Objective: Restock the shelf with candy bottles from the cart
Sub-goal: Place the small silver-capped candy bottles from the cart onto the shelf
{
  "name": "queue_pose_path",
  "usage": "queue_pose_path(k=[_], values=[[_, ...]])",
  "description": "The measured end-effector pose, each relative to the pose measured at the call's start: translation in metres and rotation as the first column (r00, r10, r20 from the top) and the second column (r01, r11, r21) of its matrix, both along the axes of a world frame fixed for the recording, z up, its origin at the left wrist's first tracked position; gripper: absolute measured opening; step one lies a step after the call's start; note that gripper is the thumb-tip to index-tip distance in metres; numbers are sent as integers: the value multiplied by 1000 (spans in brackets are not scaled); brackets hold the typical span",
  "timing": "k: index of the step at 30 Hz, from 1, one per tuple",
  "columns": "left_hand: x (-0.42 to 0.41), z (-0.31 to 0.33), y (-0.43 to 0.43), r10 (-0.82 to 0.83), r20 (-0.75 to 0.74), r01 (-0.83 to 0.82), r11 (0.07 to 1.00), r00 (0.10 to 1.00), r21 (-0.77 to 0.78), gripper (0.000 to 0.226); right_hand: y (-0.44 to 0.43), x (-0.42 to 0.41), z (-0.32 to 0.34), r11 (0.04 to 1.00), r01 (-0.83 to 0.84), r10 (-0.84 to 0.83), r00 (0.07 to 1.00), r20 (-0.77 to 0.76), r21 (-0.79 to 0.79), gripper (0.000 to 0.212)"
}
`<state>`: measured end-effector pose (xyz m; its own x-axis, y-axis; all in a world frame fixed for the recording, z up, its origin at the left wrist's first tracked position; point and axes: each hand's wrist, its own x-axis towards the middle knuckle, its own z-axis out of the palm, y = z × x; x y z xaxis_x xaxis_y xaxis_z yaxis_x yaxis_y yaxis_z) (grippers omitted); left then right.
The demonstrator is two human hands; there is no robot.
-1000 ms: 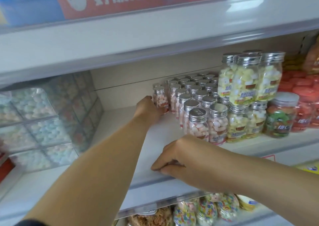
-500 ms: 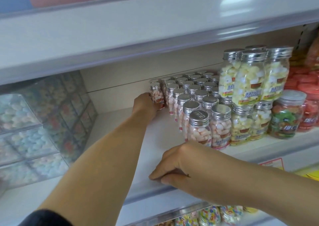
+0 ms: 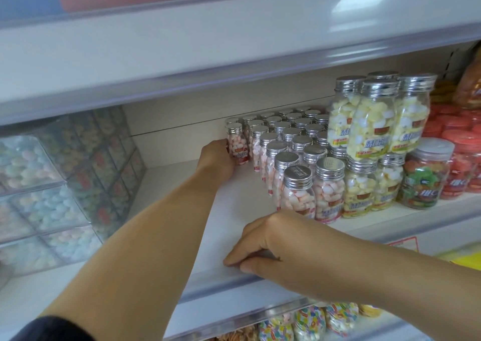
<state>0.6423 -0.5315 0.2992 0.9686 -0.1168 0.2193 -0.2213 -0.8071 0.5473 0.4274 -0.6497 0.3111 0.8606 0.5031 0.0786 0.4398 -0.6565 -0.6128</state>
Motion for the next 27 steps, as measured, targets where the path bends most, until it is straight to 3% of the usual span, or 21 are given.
queue_pose_path(k=[13, 16, 19, 21, 23, 27], values=[[-13, 7, 10, 17, -97, -15, 1000, 995, 18, 29, 1, -2, -3, 1000, 11, -11, 999, 31, 3, 26], [-39, 12, 22, 6, -135, -21, 994, 991, -109, 55, 2, -3, -4, 999, 10, -7, 997, 73, -39, 27], [-99, 20, 36, -37, -34, 30, 983, 999, -179, 61, 3, -8, -7, 995, 20, -2, 986, 170, -102, 30], [-152, 26, 44, -55, 119, 70, 989, 991, -131, 53, 3, -19, -16, 989, 39, 3, 958, 288, -142, 34], [-208, 29, 51, -85, 251, 104, 992, 964, -64, 44, 2, -40, -29, 995, 43, -4, 906, 424, -85, 36], [-299, -5, 68, -95, 254, 129, 985, 962, -118, 34, -4, -91, -72, 998, -55, 50, 846, 530, -6, 27]])
